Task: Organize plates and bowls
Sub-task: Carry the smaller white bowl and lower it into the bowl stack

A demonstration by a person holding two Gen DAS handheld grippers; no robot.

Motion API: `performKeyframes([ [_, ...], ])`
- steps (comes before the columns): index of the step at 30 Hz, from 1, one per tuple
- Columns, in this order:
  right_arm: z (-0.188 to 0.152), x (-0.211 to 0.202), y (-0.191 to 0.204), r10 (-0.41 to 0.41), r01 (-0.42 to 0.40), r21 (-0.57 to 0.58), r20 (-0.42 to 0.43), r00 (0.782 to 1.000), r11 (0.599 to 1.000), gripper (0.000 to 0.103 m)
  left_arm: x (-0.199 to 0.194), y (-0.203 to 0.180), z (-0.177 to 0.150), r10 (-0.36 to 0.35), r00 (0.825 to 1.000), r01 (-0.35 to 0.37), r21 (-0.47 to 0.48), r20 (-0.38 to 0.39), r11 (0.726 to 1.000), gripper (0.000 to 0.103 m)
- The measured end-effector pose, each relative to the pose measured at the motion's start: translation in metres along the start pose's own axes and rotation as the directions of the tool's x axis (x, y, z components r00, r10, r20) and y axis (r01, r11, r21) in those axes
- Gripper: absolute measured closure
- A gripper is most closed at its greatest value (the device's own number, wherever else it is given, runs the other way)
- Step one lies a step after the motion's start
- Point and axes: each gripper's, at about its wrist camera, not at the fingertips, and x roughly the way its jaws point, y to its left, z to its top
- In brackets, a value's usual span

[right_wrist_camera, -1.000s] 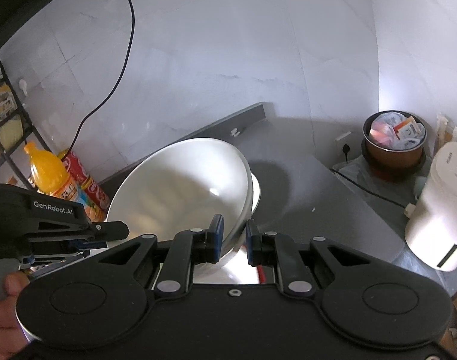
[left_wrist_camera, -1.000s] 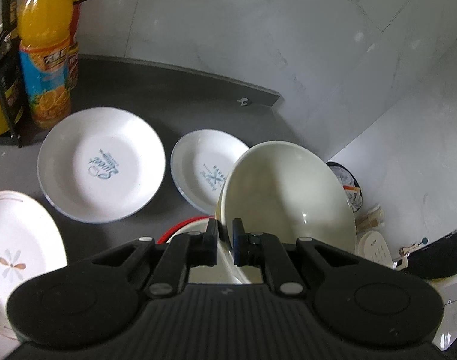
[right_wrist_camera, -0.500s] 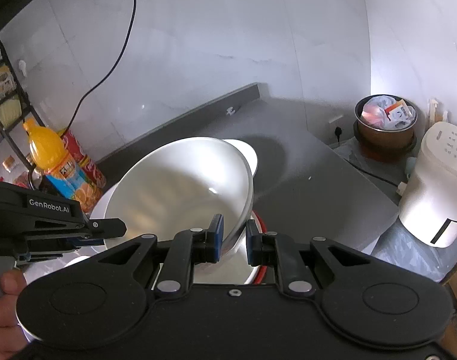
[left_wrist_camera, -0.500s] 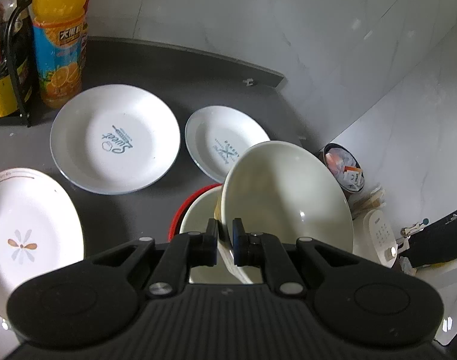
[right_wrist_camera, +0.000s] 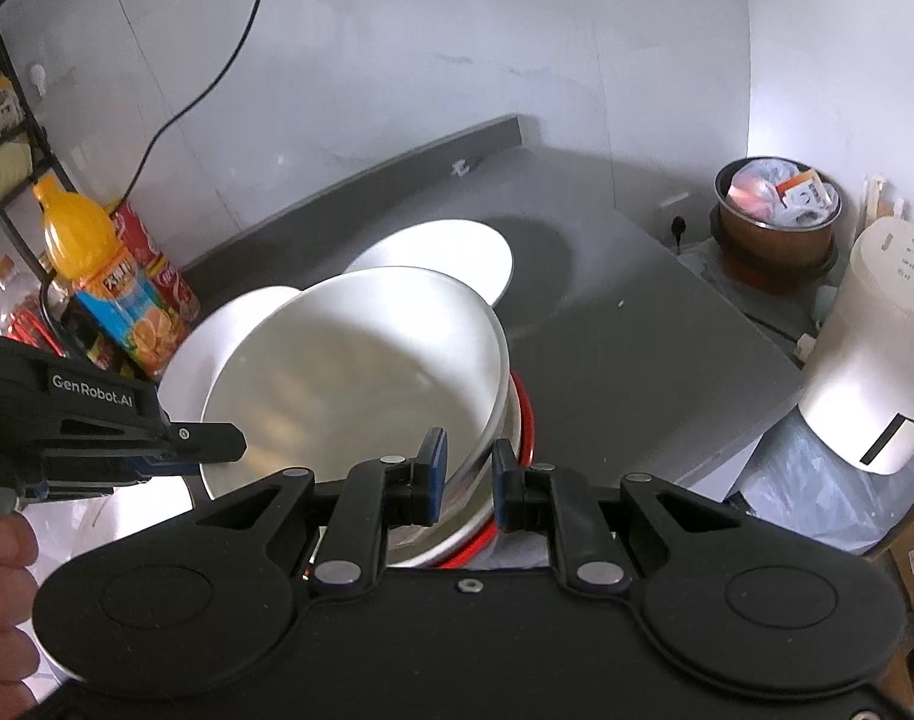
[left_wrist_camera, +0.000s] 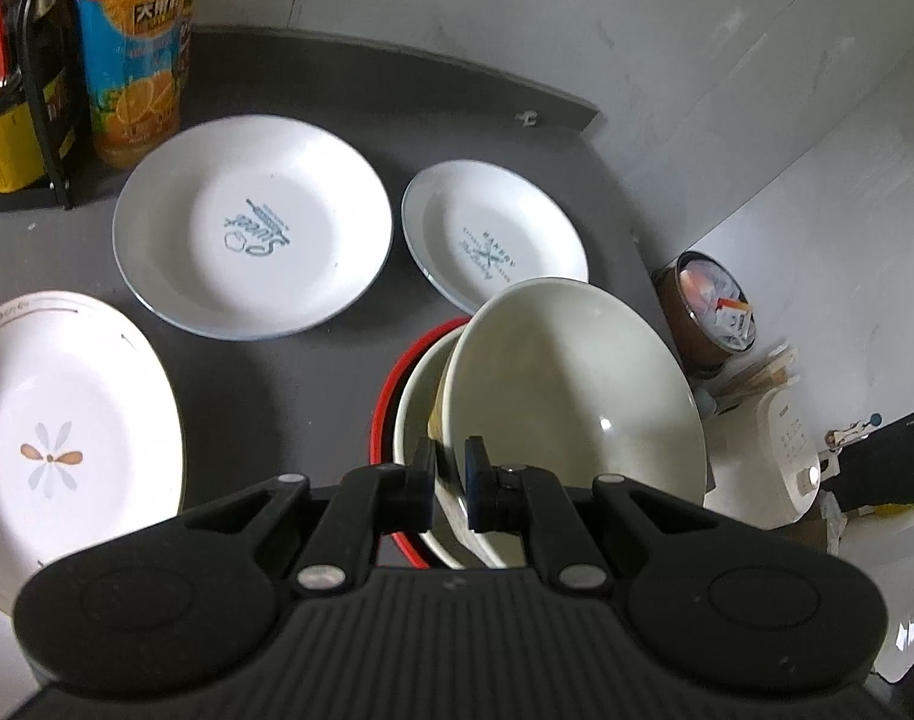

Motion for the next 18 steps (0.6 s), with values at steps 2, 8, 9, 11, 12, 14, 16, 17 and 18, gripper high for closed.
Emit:
performKeyframes([
  [2,-0.001,0.004,0.000,-0.004,0.004,-0.007,-0.019,1.000,1.000,0.088,0.004,0.002,-0.001,0.009,1.000,-0.009,-0.002,-0.014,1.000,0.095],
  [8,-0.001,0.013,0.002,-0.008,0.006,-0.046,-0.044,0.999,0.999,0.087,0.011,0.002,-0.004,0.044,0.999,-0.044,0.001,-0.023,0.999,0.095],
  [9,0.000,0.015,0.001,-0.004,0.002,-0.046,-0.053,0.999,0.999,0.087,0.012,0.001,-0.004,0.045,0.999,-0.045,-0.001,-0.025,0.999,0.095],
  [11,0.001,0.019,-0.001,0.003,-0.006,-0.039,-0.073,0.997,0.999,0.085,0.015,0.002,-0.003,0.048,0.998,-0.048,-0.004,-0.032,0.999,0.095],
  [12,0.002,0.021,-0.003,0.024,-0.026,-0.023,-0.087,0.996,0.999,0.082,0.016,0.002,-0.002,0.054,0.998,-0.055,-0.002,-0.033,0.999,0.095],
  [14,0.005,0.022,-0.005,0.043,-0.044,-0.013,-0.102,0.994,0.999,0.081,0.017,0.001,0.000,0.078,0.997,-0.078,0.013,-0.026,0.997,0.094],
  [16,0.006,0.023,-0.008,0.061,-0.063,-0.015,-0.115,0.991,0.998,0.081,0.016,0.003,0.002,0.095,0.995,-0.095,0.019,-0.020,0.995,0.092],
  [17,0.007,0.023,-0.009,0.071,-0.073,-0.015,-0.121,0.990,0.997,0.081,0.014,0.004,0.004,0.096,0.995,-0.095,0.012,-0.017,0.995,0.091],
  [18,0.008,0.023,-0.011,0.082,-0.084,-0.015,-0.123,0.989,0.996,0.081,0.013,0.005,0.006,0.095,0.995,-0.095,0.009,-0.015,0.995,0.091],
])
